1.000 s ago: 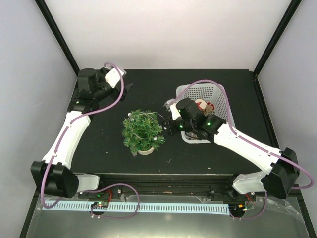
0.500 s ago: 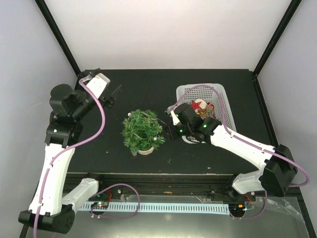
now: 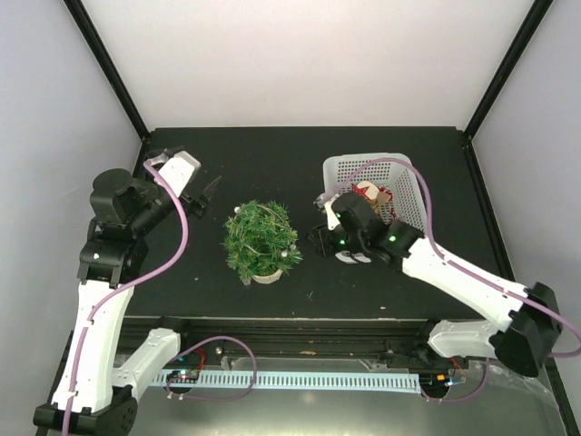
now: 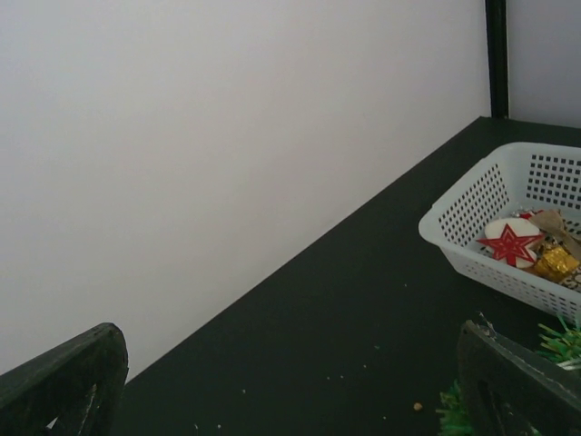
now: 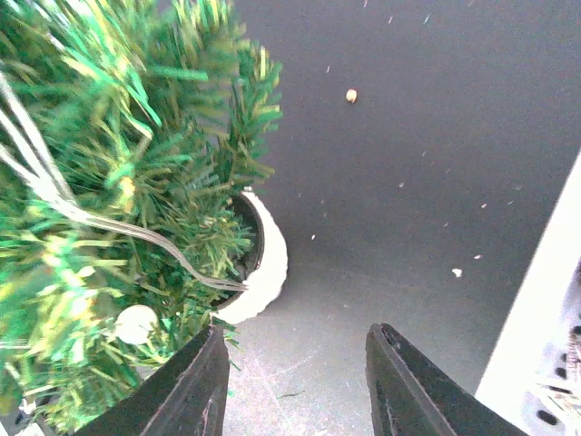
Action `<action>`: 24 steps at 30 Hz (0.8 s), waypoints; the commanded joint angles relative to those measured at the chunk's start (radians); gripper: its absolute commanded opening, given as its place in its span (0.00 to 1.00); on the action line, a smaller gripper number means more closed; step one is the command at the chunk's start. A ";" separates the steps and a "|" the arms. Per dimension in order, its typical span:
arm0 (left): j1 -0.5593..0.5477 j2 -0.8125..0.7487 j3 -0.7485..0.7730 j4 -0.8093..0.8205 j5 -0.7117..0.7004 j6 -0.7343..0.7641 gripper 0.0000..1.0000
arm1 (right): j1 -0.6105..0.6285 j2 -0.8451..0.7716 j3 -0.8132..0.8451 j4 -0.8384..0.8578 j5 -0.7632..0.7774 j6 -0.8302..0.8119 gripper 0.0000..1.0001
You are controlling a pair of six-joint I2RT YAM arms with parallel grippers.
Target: Decorate the small christmas tree
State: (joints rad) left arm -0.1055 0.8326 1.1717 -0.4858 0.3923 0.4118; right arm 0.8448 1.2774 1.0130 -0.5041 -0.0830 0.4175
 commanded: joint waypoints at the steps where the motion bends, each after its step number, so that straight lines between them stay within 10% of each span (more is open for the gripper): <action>1: 0.008 -0.019 0.039 -0.114 -0.026 -0.027 0.99 | 0.001 -0.118 -0.006 -0.032 0.127 0.052 0.46; 8: 0.130 0.067 0.126 -0.373 0.145 -0.111 0.99 | -0.082 -0.131 0.052 -0.135 0.296 0.083 0.52; 14: 0.396 0.132 0.046 -0.388 0.537 -0.140 0.99 | -0.309 -0.024 0.075 -0.141 0.230 0.093 0.52; 24: 0.463 0.084 -0.101 -0.437 0.709 -0.075 0.99 | -0.526 0.304 0.253 -0.051 0.078 0.148 0.54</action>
State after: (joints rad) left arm 0.3420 0.9703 1.0878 -0.8913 0.9752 0.3096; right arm 0.3973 1.5078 1.2308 -0.6186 0.0952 0.5179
